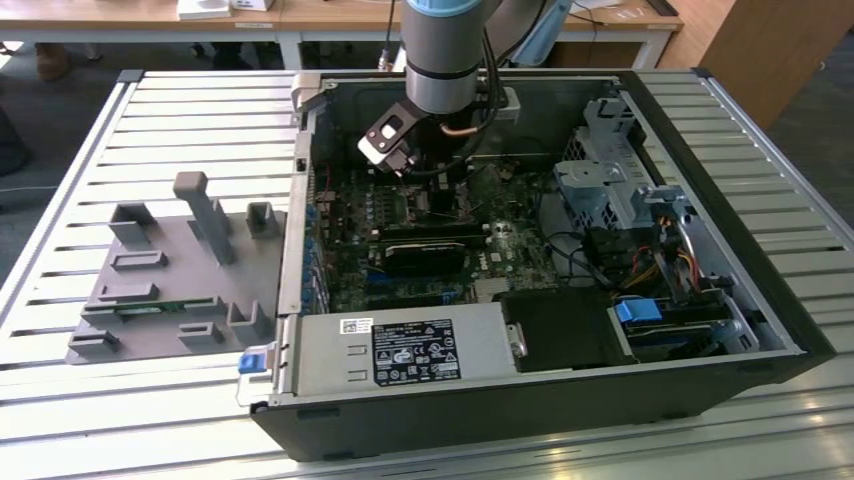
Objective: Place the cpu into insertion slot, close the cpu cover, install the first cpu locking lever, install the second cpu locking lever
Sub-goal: 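Place the cpu into insertion slot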
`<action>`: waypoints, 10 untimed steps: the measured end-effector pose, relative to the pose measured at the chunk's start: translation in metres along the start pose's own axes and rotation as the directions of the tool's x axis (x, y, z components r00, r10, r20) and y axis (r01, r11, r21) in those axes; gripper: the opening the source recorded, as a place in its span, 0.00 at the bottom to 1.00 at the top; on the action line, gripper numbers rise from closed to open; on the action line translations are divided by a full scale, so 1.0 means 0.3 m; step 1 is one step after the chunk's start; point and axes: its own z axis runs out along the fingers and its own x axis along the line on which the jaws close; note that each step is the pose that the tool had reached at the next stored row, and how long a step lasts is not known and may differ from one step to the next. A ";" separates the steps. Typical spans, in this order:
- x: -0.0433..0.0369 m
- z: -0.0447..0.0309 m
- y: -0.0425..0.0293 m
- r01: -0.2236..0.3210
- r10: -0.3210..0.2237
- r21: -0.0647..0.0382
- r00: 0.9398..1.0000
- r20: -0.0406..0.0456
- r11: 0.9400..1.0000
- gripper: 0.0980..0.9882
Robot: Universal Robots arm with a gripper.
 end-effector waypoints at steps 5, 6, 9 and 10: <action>0.000 -0.007 0.000 0.000 0.000 0.000 1.000 0.000 1.000 0.58; 0.000 -0.011 0.000 0.000 0.000 0.000 1.000 0.000 1.000 0.58; 0.000 -0.022 0.001 0.000 0.000 0.000 1.000 0.000 1.000 0.58; 0.000 -0.025 0.001 0.000 0.000 0.000 1.000 0.000 1.000 0.58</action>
